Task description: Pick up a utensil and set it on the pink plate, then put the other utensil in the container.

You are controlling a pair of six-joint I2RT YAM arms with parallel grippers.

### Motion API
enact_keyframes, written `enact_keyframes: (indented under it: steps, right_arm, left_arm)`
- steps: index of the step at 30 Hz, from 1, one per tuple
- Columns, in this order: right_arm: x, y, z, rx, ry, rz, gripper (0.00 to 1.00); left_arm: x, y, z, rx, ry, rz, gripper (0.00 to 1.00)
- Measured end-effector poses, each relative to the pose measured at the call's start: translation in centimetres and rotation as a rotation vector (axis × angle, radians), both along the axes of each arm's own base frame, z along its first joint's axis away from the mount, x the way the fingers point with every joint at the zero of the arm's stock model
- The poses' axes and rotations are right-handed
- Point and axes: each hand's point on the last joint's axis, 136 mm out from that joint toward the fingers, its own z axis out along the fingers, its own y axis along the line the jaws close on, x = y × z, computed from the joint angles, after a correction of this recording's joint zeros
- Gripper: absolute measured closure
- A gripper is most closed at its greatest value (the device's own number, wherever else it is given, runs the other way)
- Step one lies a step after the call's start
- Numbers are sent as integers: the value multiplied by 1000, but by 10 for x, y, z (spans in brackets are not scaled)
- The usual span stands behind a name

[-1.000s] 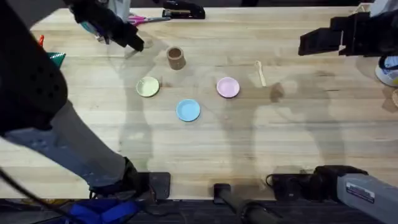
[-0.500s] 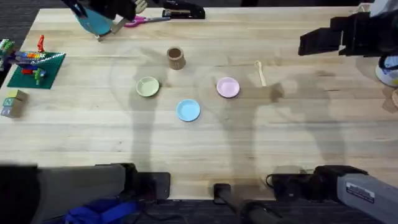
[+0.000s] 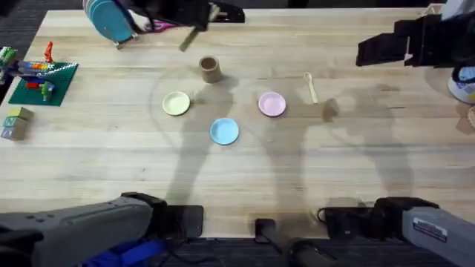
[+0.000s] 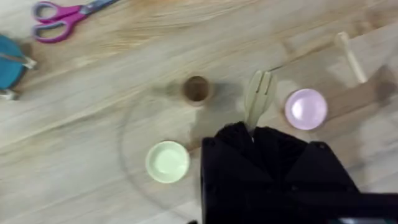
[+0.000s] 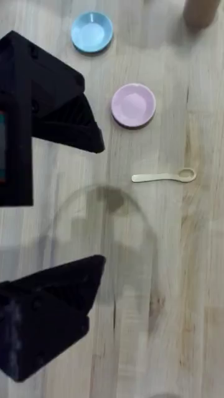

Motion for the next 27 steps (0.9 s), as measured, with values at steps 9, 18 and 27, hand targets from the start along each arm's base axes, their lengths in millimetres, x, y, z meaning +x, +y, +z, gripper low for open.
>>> enact_keyframes:
  steps: [9, 18, 27]
  right_arm:
    - [0, 0, 0, 0, 0, 0, 3]
    - [0, 0, 0, 0, 0, 0, 3]
    - [0, 0, 0, 0, 0, 0, 5]
  left_arm:
    - [-12, -42, 2, -24, -1, 65, 958]
    - [-31, -84, -7, -78, 23, 87, 959]
    - [-51, -138, -43, -136, 33, 13, 959]
